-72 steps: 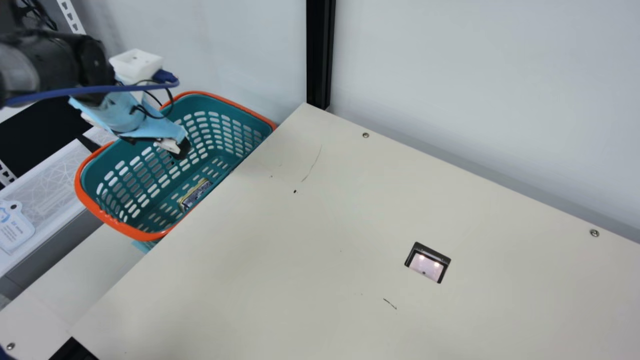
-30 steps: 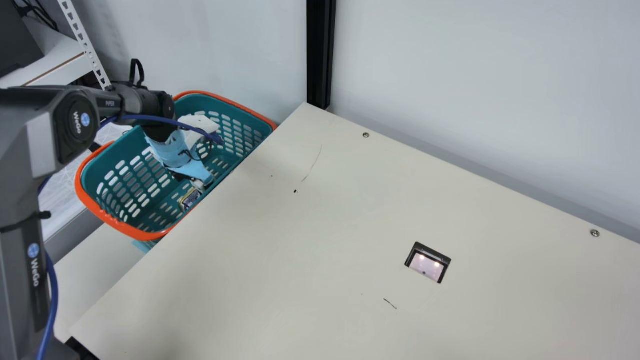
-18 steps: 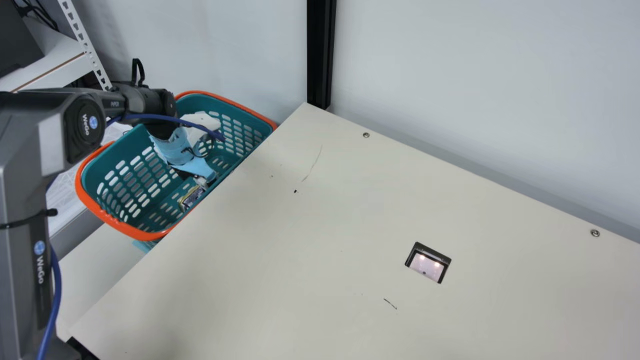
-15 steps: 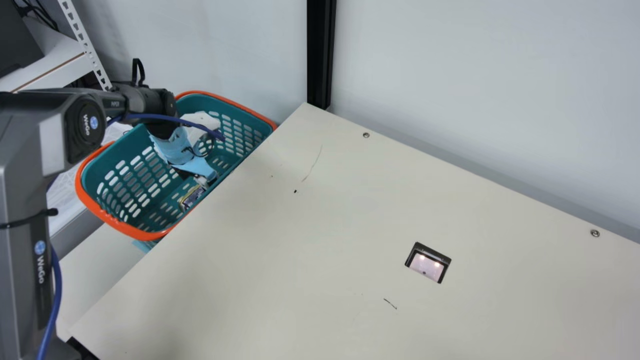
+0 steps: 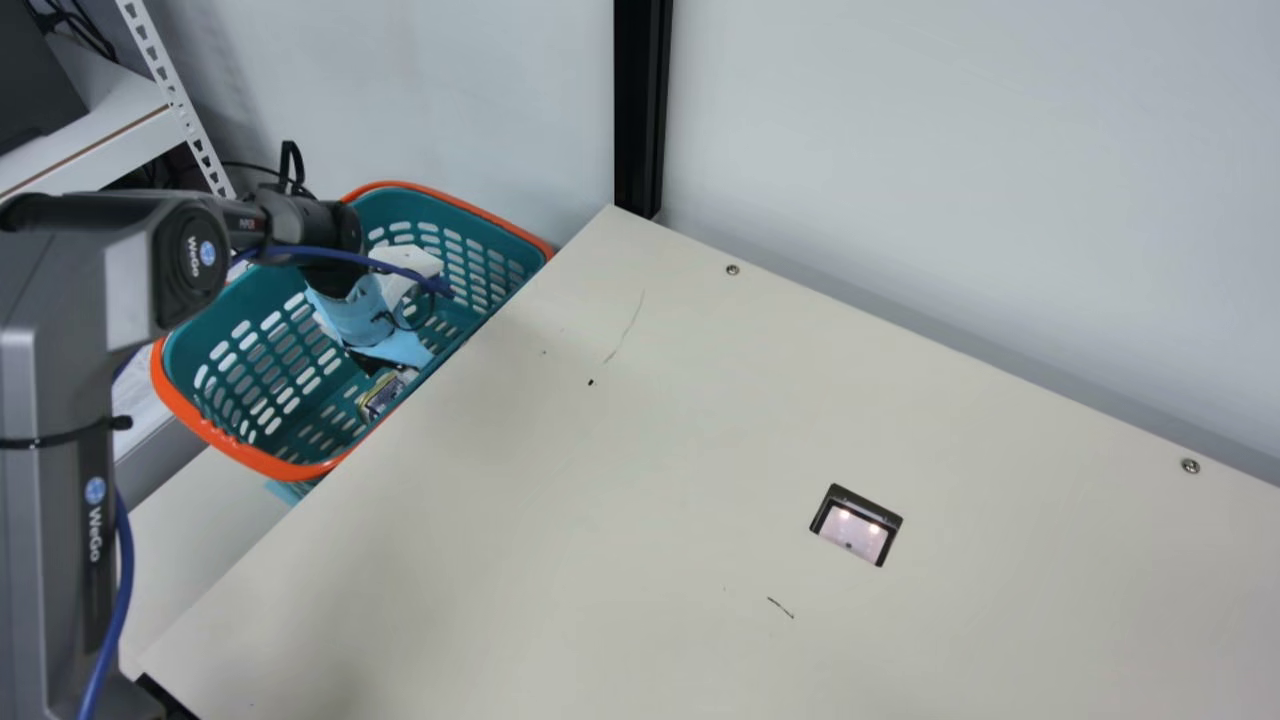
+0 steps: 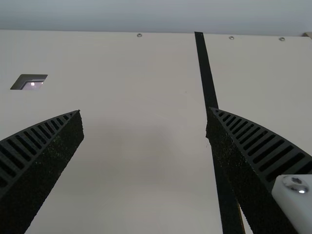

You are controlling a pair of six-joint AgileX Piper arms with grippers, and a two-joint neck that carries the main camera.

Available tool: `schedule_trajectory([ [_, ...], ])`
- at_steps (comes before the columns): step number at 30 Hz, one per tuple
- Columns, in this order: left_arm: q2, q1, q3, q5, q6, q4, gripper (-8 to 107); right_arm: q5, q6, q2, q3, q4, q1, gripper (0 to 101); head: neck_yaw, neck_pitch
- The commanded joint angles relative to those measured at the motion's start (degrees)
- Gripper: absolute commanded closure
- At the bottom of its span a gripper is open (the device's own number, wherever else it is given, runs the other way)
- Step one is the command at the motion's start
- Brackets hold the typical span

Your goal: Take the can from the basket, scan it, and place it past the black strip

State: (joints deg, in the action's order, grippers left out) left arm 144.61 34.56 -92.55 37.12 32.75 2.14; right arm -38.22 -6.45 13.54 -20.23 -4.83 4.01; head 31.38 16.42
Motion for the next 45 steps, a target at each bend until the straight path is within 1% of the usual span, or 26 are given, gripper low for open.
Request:
schedule_trajectory([
  [1,0.97,0.08,-0.54,-0.22,-0.19,-0.05,9,0.0,0.0,0.0,0.0,0.0,0.0,0,0.81,1.31],
  [20,8.06,0.24,-6.09,-0.48,-0.45,3.1,9,0.0,0.0,0.0,0.0,0.0,0.0,0,0.81,1.31],
  [21,8.25,0.26,-6.28,-0.54,-0.26,3.42,56,0.0,0.0,0.0,0.0,0.0,0.0,0,0.81,1.31],
  [22,8.44,0.29,-6.5,-0.62,-0.05,3.72,89,0.0,0.0,0.0,0.0,0.0,0.0,0,0.81,1.31],
  [27,8.63,0.33,-6.69,-1.47,1.21,6.03,89,0.0,0.0,0.0,0.0,0.0,0.0,0,0.81,1.31],
  [32,6.81,0.27,-5.36,-2.66,3.69,9.73,89,0.0,0.0,0.0,0.0,0.0,0.0,0,0.81,1.31],
  [37,2.13,0.15,-2.25,-4.8,7.77,14.85,89,0.0,0.0,0.0,0.0,0.0,0.0,0,0.81,1.31],
  [45,-8.33,0.08,3.52,-7.97,14.77,22.55,89,0.0,0.0,0.0,0.0,0.0,0.0,0,0.81,1.31],
])
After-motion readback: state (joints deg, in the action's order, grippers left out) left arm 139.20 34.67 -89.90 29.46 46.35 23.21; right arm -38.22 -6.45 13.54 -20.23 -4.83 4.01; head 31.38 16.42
